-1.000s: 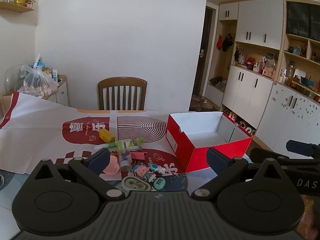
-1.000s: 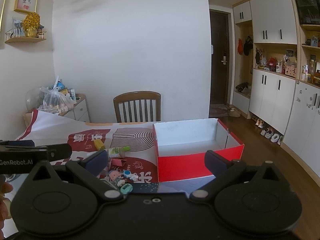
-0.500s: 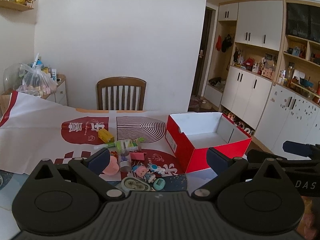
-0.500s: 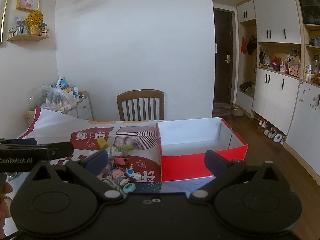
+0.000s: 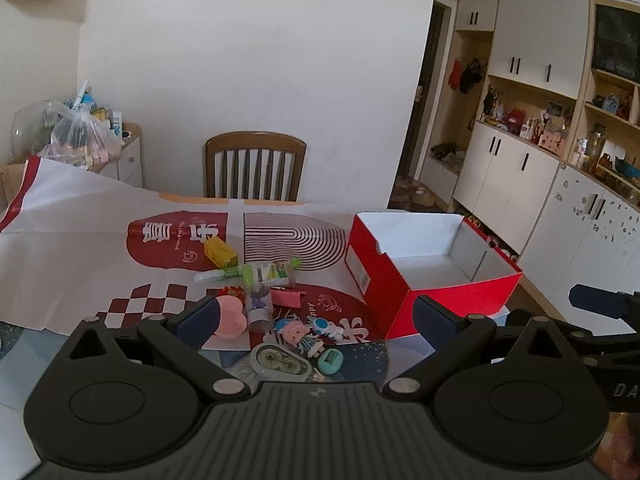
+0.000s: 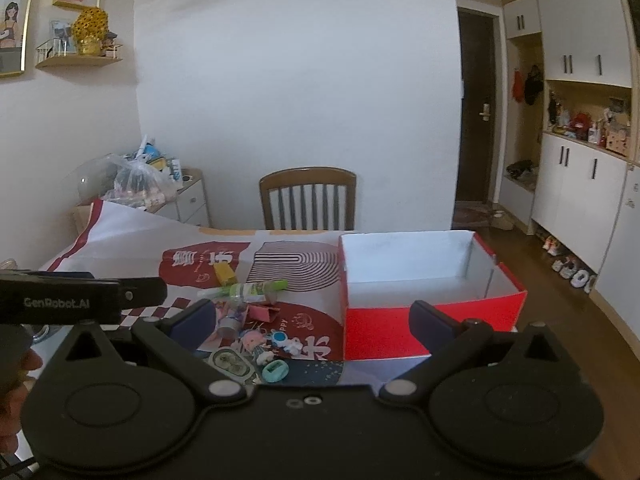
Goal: Organize rigid objects
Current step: 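Move both tools toward the cluster of small items on the cloth, then grasp the green correction tape with the left tool while the right tool grasps the teal sharpener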
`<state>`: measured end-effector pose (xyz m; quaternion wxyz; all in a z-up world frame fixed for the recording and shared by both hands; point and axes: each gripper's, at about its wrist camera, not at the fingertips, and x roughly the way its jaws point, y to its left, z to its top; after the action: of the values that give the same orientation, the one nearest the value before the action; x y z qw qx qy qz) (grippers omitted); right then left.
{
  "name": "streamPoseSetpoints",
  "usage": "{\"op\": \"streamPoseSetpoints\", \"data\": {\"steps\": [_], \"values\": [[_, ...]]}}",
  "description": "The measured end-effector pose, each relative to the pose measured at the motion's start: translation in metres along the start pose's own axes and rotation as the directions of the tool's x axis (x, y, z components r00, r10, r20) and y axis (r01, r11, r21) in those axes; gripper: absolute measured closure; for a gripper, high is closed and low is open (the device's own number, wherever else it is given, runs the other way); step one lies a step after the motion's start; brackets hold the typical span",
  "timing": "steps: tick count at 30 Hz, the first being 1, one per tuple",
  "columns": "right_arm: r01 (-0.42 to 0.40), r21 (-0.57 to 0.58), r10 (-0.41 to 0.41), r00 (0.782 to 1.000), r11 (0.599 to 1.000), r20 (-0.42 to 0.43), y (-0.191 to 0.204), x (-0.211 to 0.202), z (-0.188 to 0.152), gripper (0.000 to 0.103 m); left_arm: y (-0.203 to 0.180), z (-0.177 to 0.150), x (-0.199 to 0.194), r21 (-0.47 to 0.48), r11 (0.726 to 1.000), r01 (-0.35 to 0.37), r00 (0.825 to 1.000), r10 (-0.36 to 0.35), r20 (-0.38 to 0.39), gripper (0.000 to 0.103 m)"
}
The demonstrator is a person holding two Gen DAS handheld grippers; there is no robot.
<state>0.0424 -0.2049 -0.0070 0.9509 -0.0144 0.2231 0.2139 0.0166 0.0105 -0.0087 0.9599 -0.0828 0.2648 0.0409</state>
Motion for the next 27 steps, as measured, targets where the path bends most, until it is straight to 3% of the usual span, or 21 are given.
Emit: {"op": "streamPoseSetpoints", "data": {"steps": [7,15,27], "values": [[-0.069,-0.031,0.067,0.996,0.997,-0.055,-0.005,0.039,-0.004,0.0,0.018,-0.007,0.037,0.021,0.998,-0.067,0.998,0.068,-0.009,0.0],[-0.143,-0.098,0.127,0.98,0.985,-0.152,-0.011,0.098,-0.019,0.002,0.034,-0.024,0.096,-0.002,0.995,-0.097,0.989,0.096,-0.115,0.0],[-0.282,-0.201,0.205,0.921,0.938,-0.331,-0.01,0.172,-0.054,0.015,0.034,-0.062,0.161,0.022,0.996,-0.082,0.97,0.085,-0.23,0.001]]}}
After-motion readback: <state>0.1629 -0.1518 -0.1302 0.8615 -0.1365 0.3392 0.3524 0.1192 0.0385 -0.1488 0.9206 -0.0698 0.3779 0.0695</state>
